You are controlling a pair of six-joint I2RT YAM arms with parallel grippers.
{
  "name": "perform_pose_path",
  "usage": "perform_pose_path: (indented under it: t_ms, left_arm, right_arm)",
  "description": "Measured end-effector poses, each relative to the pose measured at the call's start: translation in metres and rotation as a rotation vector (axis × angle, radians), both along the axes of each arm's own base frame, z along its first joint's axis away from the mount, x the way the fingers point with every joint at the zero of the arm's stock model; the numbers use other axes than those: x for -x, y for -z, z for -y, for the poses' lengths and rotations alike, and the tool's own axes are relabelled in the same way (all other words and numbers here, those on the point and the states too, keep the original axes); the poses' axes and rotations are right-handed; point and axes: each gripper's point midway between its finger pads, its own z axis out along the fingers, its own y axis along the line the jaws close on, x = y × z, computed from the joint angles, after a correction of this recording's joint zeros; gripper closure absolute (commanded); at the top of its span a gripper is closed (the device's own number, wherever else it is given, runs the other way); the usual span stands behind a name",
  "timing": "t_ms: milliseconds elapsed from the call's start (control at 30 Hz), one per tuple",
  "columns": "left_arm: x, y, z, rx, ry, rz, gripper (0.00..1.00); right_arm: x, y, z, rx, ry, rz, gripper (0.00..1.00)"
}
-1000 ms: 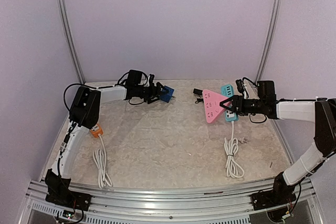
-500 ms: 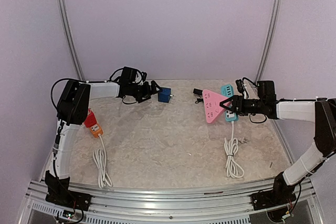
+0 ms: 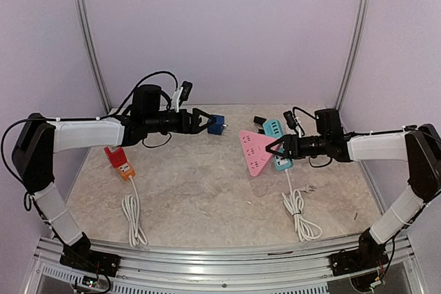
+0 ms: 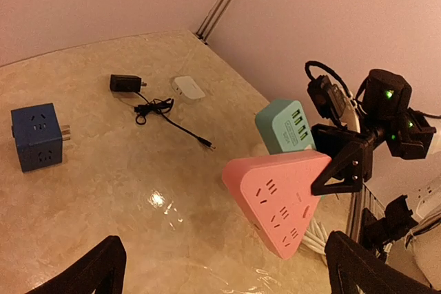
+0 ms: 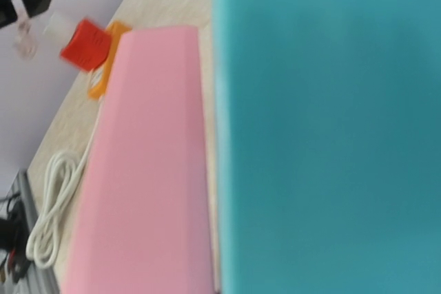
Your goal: Pull the plug off the socket
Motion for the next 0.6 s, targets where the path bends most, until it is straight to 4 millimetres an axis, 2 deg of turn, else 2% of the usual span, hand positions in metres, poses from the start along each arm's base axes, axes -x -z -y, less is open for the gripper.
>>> perform_pose_path:
  t_ms: [100, 167, 300, 467, 600]
  left_arm:
    - [0.039, 0.017, -0.006, 0.008, 0.078, -0.007, 0.01]
    - [0.065, 0.036, -0.011, -0.004, 0.125, -0.026, 0.01]
    - [0.102, 0.062, -0.013, -0.006, 0.212, -0.062, 0.01]
    - [0.134, 0.069, -0.005, 0.016, 0.312, -0.062, 0.01]
    - [0.149, 0.063, 0.007, 0.039, 0.365, -0.042, 0.06]
  right_arm:
    - [0.012, 0.008, -0.022, 0.002, -0.061, -0.005, 1.00]
    - [0.019, 0.016, -0.037, 0.006, -0.102, -0.012, 1.00]
    - [0.034, 0.027, -0.062, 0.010, -0.173, -0.016, 1.00]
    - [0.057, 0.021, -0.089, -0.021, -0.276, 0.007, 1.00]
    - [0.069, 0.010, -0.103, -0.064, -0.336, 0.028, 1.00]
